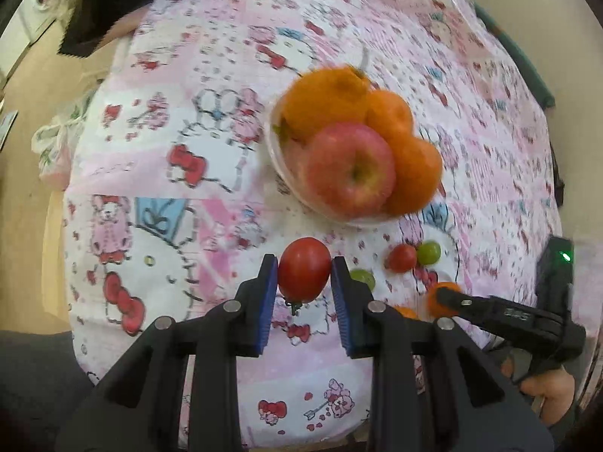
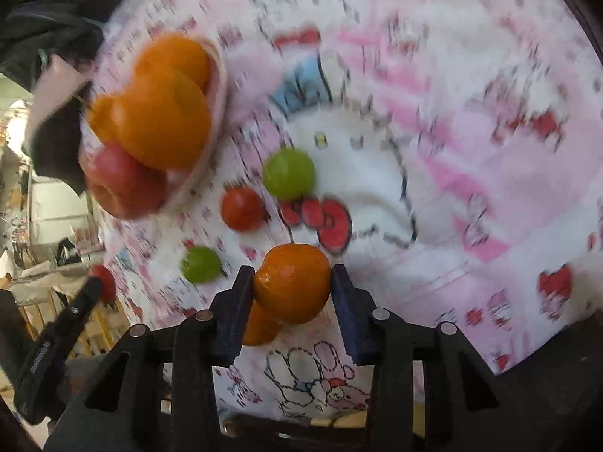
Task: Organize fruits
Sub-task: 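Carry the tomato with the left gripper while the right gripper carries the tangerine over the plate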
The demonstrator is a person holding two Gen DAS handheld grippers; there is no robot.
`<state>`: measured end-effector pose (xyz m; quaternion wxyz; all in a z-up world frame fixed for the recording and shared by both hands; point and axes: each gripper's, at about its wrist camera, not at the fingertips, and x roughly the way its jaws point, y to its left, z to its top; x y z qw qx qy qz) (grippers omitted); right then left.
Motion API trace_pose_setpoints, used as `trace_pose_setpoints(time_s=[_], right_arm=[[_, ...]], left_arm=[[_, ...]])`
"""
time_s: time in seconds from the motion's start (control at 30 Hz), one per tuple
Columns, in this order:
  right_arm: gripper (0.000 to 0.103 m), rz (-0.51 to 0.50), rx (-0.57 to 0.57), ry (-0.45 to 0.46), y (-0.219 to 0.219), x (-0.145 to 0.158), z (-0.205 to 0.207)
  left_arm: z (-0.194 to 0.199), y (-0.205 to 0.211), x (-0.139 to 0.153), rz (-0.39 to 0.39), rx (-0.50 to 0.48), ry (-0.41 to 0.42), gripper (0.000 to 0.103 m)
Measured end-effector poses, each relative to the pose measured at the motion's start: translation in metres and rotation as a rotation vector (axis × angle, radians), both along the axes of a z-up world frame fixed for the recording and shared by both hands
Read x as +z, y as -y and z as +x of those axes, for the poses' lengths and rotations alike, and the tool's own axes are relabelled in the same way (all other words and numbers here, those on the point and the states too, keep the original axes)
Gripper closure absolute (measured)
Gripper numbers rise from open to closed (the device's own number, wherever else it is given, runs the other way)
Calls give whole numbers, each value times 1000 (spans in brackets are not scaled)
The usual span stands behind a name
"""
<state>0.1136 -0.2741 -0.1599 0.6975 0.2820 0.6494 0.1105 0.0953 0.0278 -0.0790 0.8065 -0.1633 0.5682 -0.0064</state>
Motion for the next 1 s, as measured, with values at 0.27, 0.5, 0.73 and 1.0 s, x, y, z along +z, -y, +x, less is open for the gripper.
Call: trace_pose_setpoints(time_s=[0.27,0.5,0.73,1.0], right_arm=[[60,109,10,130,-9,32,2],[60,164,38,197,-27,51,9],[60,199,47,243,-32,65,21],[60,221,66,310,-35,85,38]], left_arm=[[4,-11,9,18,37,46,78],[7,-10,12,29,26,56,78],[23,-10,19,29,27,62,78],[46,-14,39,32,26,97,78]])
